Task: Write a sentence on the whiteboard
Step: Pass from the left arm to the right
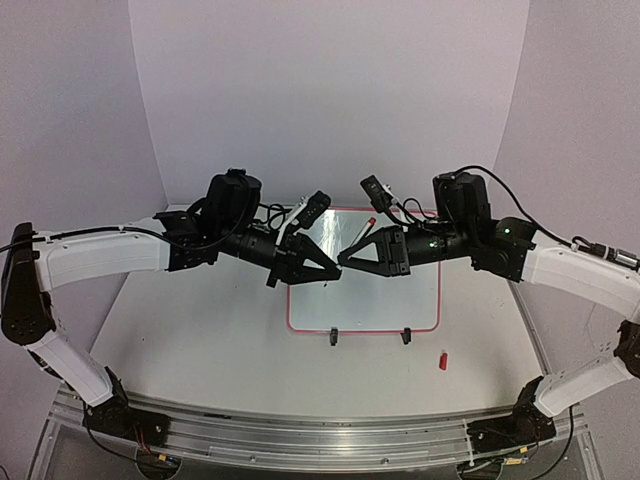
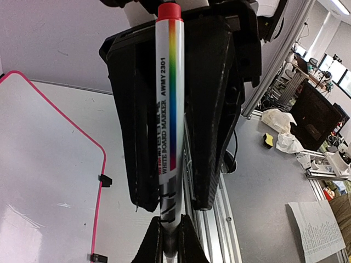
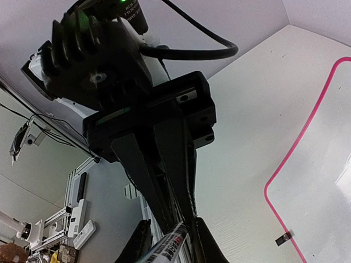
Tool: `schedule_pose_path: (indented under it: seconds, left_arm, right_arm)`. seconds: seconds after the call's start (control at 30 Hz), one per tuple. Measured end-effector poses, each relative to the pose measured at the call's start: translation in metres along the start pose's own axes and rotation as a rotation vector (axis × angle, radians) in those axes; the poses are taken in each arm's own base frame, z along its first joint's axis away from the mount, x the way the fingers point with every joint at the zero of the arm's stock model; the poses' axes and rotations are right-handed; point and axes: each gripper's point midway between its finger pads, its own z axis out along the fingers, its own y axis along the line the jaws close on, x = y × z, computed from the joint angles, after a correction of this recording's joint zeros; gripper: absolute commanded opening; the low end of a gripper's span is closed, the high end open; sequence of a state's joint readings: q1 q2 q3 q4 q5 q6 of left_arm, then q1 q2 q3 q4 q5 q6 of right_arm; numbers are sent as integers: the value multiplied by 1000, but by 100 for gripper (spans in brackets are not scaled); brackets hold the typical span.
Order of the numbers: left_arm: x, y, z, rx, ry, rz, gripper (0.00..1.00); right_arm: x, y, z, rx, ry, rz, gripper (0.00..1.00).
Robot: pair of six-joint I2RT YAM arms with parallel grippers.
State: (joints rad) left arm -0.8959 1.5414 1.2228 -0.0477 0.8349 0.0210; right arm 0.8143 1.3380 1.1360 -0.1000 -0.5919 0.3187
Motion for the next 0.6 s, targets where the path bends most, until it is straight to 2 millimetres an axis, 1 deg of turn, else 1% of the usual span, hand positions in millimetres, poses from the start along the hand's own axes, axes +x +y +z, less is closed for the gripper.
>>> schedule_pose_path:
  seconds: [0.1,0.33,0.6]
  left_arm:
    - [-4,0,0,-1,-20,-9,0]
    - [-4,1,1,3,-31,-31,0]
    - [-3,1,1,5,-30,-42,0]
  right_arm:
    - [3,-4,1,14,2,0,15]
    - [2,-4,0,19,-4,-12,18]
    - [-3,-6,-3,47,-31,-32,18]
